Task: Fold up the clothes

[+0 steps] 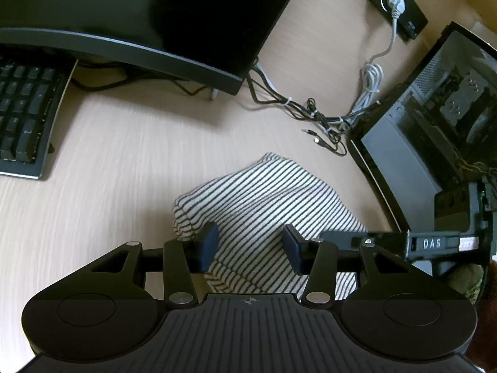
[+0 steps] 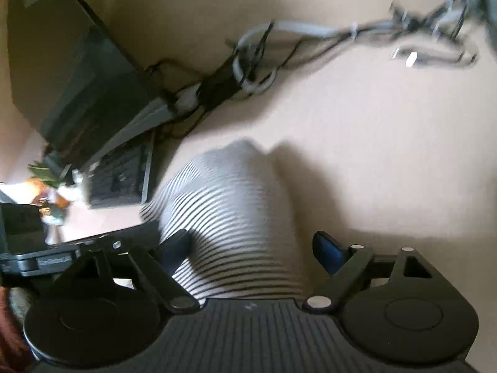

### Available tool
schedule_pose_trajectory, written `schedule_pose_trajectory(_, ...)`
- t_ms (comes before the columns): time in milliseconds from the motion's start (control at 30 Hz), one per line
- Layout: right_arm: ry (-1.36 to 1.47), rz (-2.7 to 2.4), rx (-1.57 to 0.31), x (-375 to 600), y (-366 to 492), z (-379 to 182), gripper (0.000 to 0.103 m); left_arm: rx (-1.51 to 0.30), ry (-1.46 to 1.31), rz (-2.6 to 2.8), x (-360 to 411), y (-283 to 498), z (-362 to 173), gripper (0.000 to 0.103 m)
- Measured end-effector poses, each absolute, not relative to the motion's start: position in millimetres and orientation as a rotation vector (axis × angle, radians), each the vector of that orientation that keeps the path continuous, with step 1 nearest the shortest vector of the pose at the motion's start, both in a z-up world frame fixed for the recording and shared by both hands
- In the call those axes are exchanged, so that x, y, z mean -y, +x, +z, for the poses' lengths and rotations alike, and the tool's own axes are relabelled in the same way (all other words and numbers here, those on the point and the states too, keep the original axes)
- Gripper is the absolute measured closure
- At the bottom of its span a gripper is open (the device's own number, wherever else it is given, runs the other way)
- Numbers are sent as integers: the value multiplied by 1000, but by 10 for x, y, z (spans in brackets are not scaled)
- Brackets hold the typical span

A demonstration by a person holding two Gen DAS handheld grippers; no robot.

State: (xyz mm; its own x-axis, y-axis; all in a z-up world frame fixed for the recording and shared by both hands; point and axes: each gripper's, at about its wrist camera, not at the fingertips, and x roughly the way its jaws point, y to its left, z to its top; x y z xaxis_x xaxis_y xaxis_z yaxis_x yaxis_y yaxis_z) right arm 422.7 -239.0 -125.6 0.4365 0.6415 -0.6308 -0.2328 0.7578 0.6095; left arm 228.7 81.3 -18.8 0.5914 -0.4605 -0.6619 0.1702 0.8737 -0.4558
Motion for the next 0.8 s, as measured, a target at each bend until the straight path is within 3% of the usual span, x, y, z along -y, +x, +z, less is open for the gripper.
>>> schedule_pose_trajectory(133, 355, 614, -872, 2276, 3971, -959, 41, -869, -357, -355, -800, 2273, -181, 44)
schedule_pose_trajectory(667, 157, 552, -825, 2098, 3797, -922, 37, -874, -282, -307, -695, 2212, -85, 40)
schedule_pose_trajectory(733, 145, 543, -823, 2101, 3792, -931, 36, -867, -280, -297, -695, 2175, -31, 37)
schedule_pose_trajectory(800, 132, 532, -820, 2091, 3787, -931, 36, -858, -271, -273, -703, 2126, 26, 23)
